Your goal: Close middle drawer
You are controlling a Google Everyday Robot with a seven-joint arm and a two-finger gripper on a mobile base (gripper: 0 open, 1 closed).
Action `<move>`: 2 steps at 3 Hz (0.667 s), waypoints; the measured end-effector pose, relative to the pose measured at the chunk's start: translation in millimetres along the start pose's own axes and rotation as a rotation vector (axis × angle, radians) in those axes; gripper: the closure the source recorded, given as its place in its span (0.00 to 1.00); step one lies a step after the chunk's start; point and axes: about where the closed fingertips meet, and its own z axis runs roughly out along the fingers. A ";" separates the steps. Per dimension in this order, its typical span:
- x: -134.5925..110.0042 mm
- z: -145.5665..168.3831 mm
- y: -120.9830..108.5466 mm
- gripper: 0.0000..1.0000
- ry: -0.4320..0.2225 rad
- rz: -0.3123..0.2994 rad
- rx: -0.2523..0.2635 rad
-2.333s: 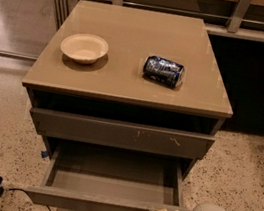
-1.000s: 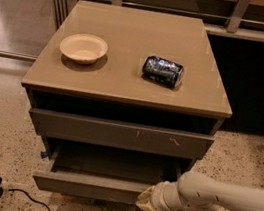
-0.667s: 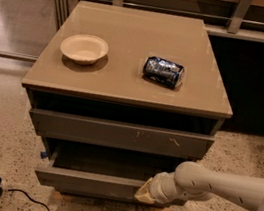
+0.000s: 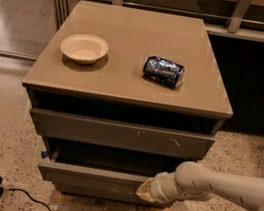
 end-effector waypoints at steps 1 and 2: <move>0.0 0.0 0.0 0.39 0.000 0.000 0.000; 0.0 0.0 0.0 0.15 0.000 0.000 0.000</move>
Offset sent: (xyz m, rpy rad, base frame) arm 0.0000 0.0000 0.0000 0.0000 0.0000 0.0000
